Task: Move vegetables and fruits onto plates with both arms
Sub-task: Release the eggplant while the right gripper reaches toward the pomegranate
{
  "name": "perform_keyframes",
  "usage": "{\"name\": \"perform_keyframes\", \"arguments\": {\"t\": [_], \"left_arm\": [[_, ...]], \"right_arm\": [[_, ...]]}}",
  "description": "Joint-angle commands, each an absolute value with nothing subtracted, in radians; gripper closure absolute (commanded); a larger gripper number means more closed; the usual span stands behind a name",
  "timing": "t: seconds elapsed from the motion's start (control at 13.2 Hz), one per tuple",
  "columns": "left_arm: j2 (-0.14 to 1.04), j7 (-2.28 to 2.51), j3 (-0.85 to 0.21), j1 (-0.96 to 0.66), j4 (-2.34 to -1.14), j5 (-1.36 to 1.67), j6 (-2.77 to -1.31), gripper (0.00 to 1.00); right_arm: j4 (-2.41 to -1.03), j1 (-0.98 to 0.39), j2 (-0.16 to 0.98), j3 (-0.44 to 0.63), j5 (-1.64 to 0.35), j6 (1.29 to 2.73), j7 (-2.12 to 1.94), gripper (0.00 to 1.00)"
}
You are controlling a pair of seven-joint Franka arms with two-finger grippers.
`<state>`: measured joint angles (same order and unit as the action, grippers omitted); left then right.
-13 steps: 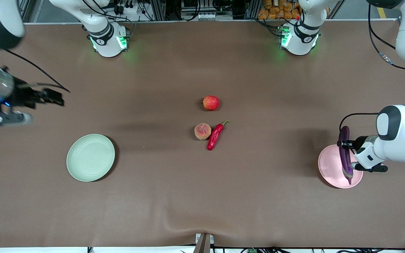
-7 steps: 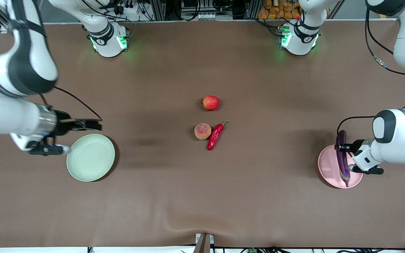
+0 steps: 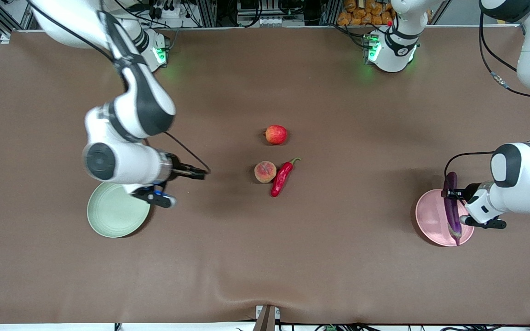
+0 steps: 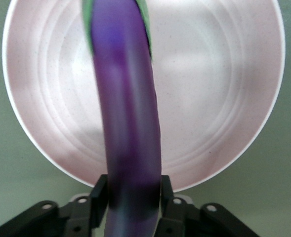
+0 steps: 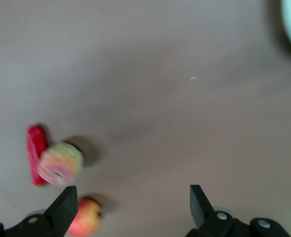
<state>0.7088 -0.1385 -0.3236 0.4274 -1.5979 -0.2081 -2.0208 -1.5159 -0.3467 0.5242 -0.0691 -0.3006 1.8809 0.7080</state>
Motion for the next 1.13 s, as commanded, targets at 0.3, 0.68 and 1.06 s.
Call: {"name": "perform_keyframes", "arguments": {"t": [0.3, 0.68, 1.06], "left_arm": [[0.663, -0.117, -0.408, 0.442, -1.580, -0.115, -2.016, 0.00], [0.678, 0.199, -0.495, 0.301, -1.591, -0.083, -2.035, 0.00], [0.693, 0.347, -0.492, 0.148, -1.652, -0.034, -2.212, 0.00]], "right_arm": [[-1.542, -0.564, 0.627, -0.063, -0.362, 2.002, 0.914, 0.00], [-1.597, -0.679, 0.640, -0.061, -0.416, 2.066, 1.081, 0.00], [-1.629, -0.764, 0.663, -0.061, -0.417, 2.154, 1.152, 0.00]]}}
